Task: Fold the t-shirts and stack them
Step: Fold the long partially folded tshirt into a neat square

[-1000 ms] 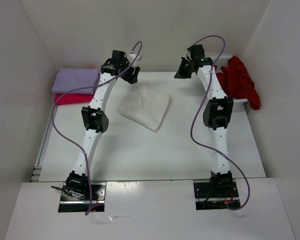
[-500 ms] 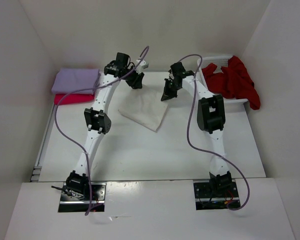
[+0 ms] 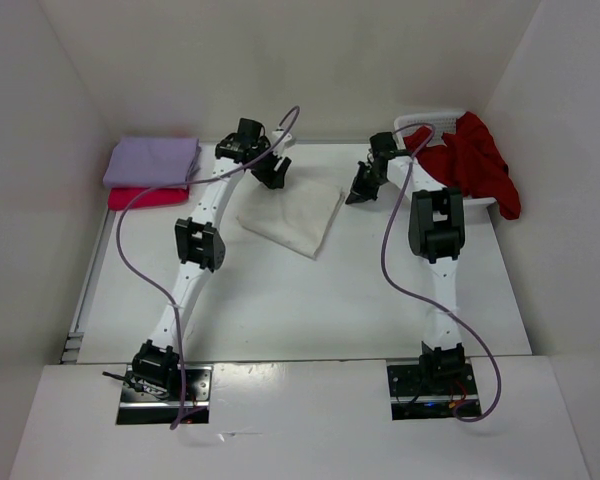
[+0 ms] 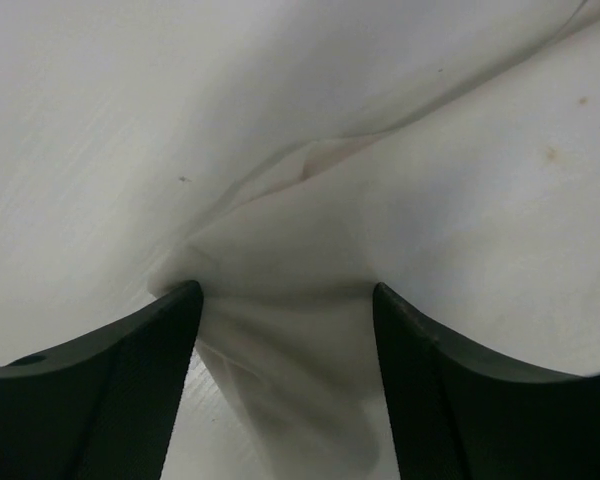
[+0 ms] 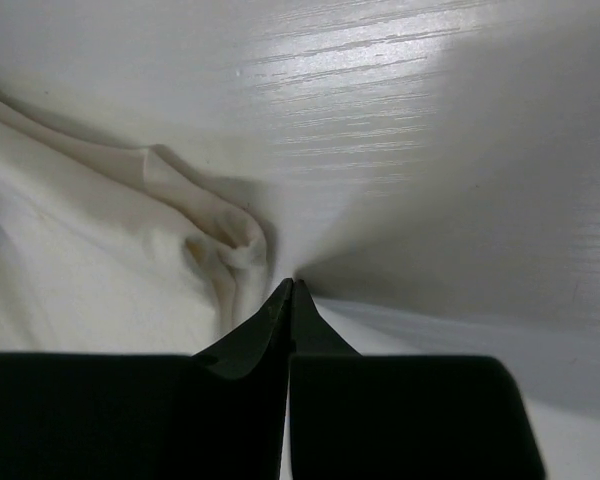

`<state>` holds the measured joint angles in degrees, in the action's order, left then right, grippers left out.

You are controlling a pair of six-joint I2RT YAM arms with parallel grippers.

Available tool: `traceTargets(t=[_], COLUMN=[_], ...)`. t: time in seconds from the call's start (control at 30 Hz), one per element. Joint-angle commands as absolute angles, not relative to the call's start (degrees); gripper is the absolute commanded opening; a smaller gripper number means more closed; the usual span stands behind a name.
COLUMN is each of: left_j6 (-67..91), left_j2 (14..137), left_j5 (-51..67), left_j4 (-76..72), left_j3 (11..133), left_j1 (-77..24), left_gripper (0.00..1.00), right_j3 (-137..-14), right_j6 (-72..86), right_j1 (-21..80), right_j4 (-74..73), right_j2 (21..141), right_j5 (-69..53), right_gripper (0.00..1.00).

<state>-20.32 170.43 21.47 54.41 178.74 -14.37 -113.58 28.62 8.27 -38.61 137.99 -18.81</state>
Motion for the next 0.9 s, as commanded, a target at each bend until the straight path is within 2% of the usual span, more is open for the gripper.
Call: traceTargets(t=[0.0, 0.1, 0.13, 0.2, 0.37, 0.43, 0.53, 0.67, 0.87], left_j6=[-18.37, -19.07, -19.77, -21.26, -25.57, -26.79, -26.02, -27.95, -25.31], left_j2=[163.33, 157.95, 156.9, 154.61, 154.59, 154.6, 158.1, 156.18, 160.13], left_j5=[22.57, 27.22, 28.12, 30.4, 31.9, 32.51, 37.51, 42.44, 37.62], left_j4=[55.45, 60.1, 61.34, 65.28, 74.08, 74.62, 74.62, 74.62, 74.62], left_j3=[179.65, 179.65, 179.65, 179.65, 179.65, 172.91, 170.6, 166.47, 166.46], left_j1=[-13.54, -13.01, -12.49, -11.87, -9.93, -8.01, -4.49, -4.48, -5.8], left_gripper=[0.78, 0.86, 0.95, 1.0, 1.0, 1.0, 1.0, 1.0, 1.0], right_j3=[-116.01, -116.02, -115.15, -111.98, -103.63, -100.83, -97.66, -94.4, -91.32], right_j6=[26.29, 25.58, 24.88, 24.87, 23.82, 23.82, 23.82, 23.82, 24.34], right_j1=[9.05, 9.05, 9.05, 9.05, 9.05, 9.05, 9.05, 9.05, 9.05], right_j4=[-38.49, -40.34, -40.86, -40.87, -40.87, -40.87, -40.87, -40.87, -40.87], right_j2=[133.6, 130.36, 129.12, 125.18, 117.7, 114.63, 111.29, 108.03, 104.42], right_j5=[-16.79, -16.18, -16.17, -15.64, -15.12, -14.59, -14.59, -14.59, -13.54], right_gripper=[0.0, 0.0, 0.0, 0.01, 0.07, 0.08, 0.09, 0.09, 0.09])
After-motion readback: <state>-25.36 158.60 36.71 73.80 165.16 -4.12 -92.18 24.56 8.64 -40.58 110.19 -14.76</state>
